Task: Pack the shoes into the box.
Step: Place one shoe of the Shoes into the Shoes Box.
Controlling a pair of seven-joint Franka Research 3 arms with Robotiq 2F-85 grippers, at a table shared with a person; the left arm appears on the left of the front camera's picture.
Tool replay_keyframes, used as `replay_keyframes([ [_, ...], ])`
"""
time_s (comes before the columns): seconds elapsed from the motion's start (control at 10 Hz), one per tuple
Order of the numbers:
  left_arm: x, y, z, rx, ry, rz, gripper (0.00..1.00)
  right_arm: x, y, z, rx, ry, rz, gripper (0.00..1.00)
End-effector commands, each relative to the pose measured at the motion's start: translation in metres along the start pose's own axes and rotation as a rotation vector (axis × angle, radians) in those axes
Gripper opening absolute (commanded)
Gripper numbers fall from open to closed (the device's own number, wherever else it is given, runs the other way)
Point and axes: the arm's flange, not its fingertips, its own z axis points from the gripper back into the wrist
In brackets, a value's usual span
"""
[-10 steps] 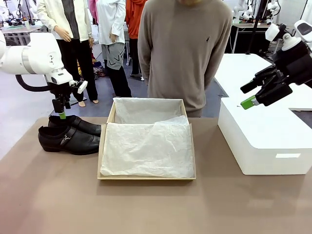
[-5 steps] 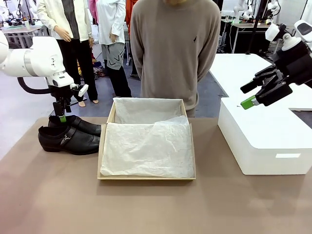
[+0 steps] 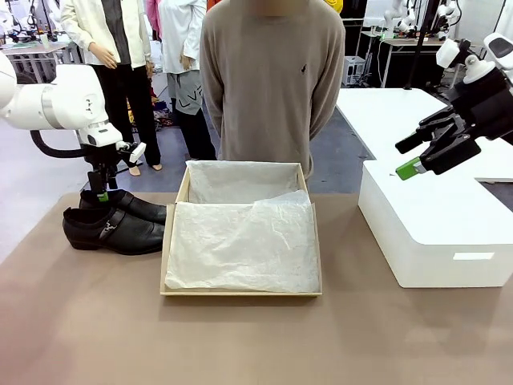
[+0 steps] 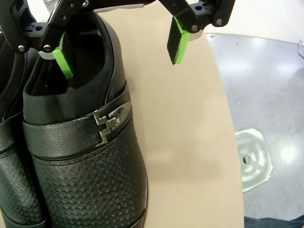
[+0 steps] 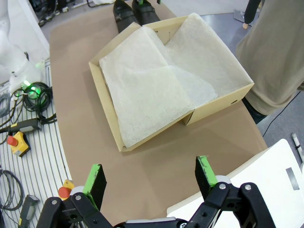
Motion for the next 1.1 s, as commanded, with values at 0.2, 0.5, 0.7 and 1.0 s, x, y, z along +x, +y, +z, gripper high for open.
replay_keyframes([
  [0.2, 0.0055, -0.0020, -0.0070, -0.027, -0.008, -0.002, 1.00, 0.0006, -0.0035, -0.0007, 0.011, -0.027, 0.026, 1.00],
  [0.5, 0.0081, -0.0030, -0.0104, -0.045, -0.003, -0.010, 0.87, 0.0006, -0.0035, -0.0007, 0.011, -0.027, 0.026, 1.00],
  [0.7, 0.0080, -0.0031, -0.0110, -0.063, -0.005, -0.007, 0.48, 0.0006, -0.0035, -0.0007, 0.011, -0.027, 0.026, 1.00],
  [1.0, 0.0081, -0.0049, -0.0104, -0.076, -0.013, -0.005, 0.00, 0.0006, -0.0035, -0.0007, 0.011, -0.027, 0.026, 1.00],
])
